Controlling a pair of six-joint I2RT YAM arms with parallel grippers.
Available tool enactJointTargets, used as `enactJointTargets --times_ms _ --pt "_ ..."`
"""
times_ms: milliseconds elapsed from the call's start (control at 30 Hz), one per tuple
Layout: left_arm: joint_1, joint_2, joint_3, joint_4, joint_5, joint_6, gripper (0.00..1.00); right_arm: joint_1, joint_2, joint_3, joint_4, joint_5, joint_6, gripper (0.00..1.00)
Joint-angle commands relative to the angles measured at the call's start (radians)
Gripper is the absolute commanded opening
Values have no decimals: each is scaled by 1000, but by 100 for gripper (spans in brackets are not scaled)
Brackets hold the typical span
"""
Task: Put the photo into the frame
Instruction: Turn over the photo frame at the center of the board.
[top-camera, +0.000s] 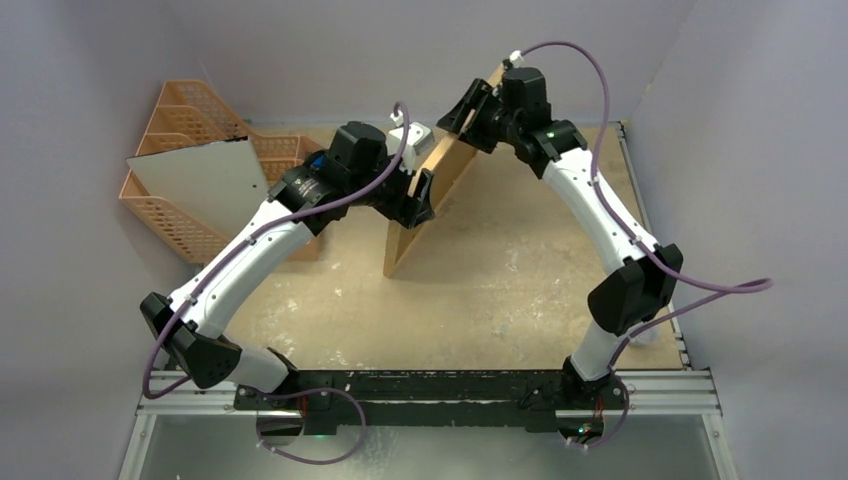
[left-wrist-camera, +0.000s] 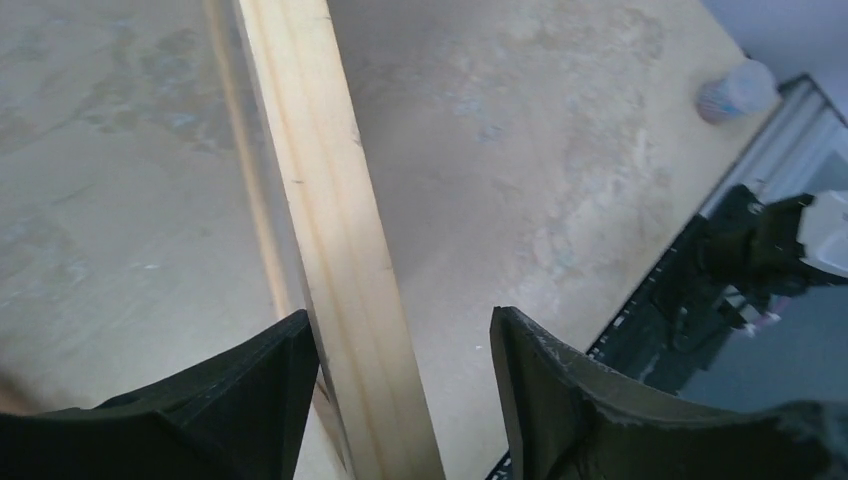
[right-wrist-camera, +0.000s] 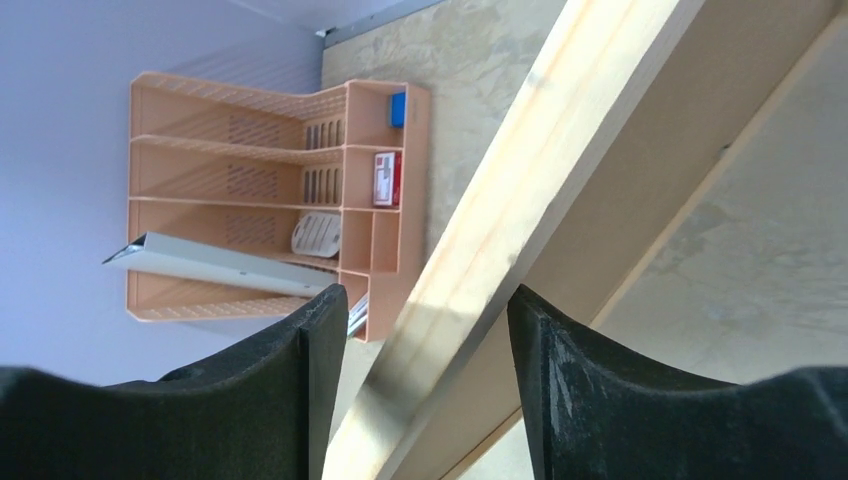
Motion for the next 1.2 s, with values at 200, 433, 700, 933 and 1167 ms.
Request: enactJointTargets --times_ms 200,433,700,933,1167 --pt "-5 -81 -70 294 405 -43 75 -97 -121 -104 44 -98 -55 59" --pt "-5 -82 -82 431 470 -134 76 -166 -176 -248 92 -199 -100 52" --pt "-4 -124 -123 429 100 -191 77 -253 -246 -377 124 -227 -164 46" --pt "-4 -167 -247 506 -119 -282 76 -366 -250 -514 217 -356 -266 47" --pt "59 82 -86 418 -157 -320 74 -380 -280 -657 398 -443 -206 52"
